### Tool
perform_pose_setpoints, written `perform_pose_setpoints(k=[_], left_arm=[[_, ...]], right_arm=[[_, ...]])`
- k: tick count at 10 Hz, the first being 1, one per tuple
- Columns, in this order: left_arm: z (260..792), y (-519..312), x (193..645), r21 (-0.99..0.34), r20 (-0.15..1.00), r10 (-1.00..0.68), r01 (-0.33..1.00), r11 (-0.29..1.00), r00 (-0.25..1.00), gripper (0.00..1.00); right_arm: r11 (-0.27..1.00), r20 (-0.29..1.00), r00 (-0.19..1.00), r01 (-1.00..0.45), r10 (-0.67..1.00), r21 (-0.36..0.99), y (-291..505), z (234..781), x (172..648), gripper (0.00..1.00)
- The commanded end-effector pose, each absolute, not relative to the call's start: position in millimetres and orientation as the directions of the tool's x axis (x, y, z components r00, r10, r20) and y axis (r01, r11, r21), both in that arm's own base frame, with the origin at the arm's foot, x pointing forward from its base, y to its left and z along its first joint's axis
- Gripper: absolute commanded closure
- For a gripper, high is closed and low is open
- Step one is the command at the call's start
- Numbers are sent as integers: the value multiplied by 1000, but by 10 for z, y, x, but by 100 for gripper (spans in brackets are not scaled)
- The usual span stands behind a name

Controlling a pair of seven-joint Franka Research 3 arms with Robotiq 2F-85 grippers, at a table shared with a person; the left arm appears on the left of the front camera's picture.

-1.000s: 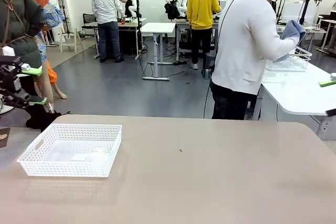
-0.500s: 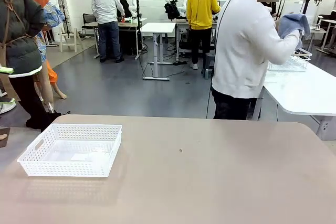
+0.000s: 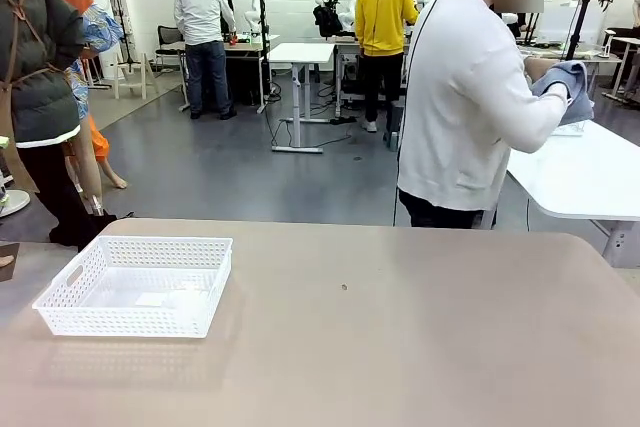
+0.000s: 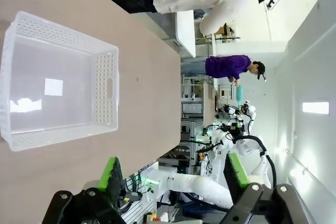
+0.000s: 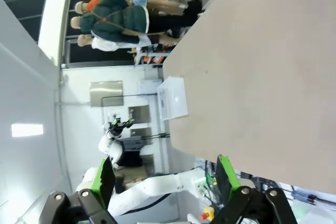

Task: Clean and organize the cups into the basket.
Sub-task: Pick up the Organizing basket and move it to the center of the table, then pick up the Reusable plastic cup from the right side of the table and place it inside the Organizing basket.

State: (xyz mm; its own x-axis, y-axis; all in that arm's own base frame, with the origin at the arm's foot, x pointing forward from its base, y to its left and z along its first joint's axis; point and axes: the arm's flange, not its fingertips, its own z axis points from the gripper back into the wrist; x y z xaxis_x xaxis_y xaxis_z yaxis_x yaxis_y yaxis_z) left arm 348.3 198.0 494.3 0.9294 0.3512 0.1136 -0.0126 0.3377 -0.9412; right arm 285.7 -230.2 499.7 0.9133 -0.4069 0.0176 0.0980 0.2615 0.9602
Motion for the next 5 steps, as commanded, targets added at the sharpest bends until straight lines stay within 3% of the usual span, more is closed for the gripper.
perform_pose_setpoints(k=[1, 4, 5], left_arm=[[4911, 1931, 3481, -936, 91, 369, -47, 349, 925, 0], [4909, 1956, 3507, -938, 111, 357, -21, 347, 927, 0], [4909, 1956, 3507, -938, 111, 357, -21, 347, 927, 0]], right_arm=[[155, -3, 920, 69, -391, 985, -2506, 4679, 3062, 0], [149, 31, 885, 43, -464, 988, -2511, 4675, 3125, 0], [150, -32, 905, 105, -424, 983, -2478, 4476, 3074, 0]])
